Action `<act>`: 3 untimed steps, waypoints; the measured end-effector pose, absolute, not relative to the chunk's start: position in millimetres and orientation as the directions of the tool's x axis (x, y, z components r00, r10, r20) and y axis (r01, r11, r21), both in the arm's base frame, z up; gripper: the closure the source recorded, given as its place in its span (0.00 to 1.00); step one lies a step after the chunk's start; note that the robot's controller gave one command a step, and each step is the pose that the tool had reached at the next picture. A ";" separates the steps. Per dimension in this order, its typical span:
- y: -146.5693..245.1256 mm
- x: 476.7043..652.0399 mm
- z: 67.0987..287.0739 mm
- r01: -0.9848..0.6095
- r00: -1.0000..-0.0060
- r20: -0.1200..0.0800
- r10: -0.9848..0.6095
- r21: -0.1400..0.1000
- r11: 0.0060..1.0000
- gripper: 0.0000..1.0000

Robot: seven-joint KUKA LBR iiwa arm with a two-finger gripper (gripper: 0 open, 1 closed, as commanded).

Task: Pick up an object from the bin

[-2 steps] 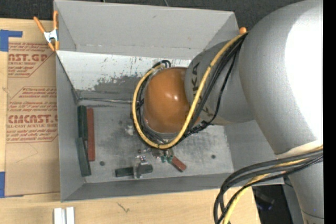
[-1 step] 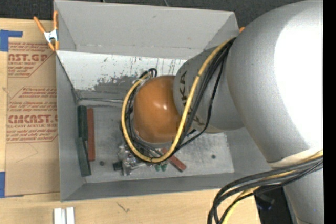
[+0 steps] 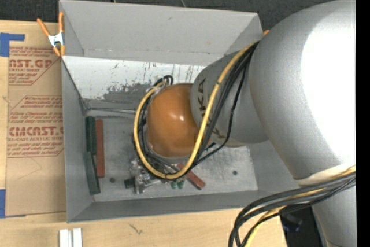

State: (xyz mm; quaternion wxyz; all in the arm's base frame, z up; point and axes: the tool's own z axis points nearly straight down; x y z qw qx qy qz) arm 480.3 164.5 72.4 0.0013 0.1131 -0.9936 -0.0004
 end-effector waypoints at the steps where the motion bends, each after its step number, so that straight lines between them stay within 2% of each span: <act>1: 166.2 500.5 239.5 -0.308 -0.951 -0.005 -0.308 0.001 0.951 1.00; 2: 166.1 499.9 238.6 -0.308 -0.951 -0.002 -0.308 0.001 0.951 0.00; 3: 166.0 499.9 238.6 -0.308 -0.951 -0.002 -0.308 0.001 0.951 0.00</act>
Offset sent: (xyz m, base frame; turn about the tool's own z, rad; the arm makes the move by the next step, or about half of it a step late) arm 0.0000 0.0000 0.0000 0.0000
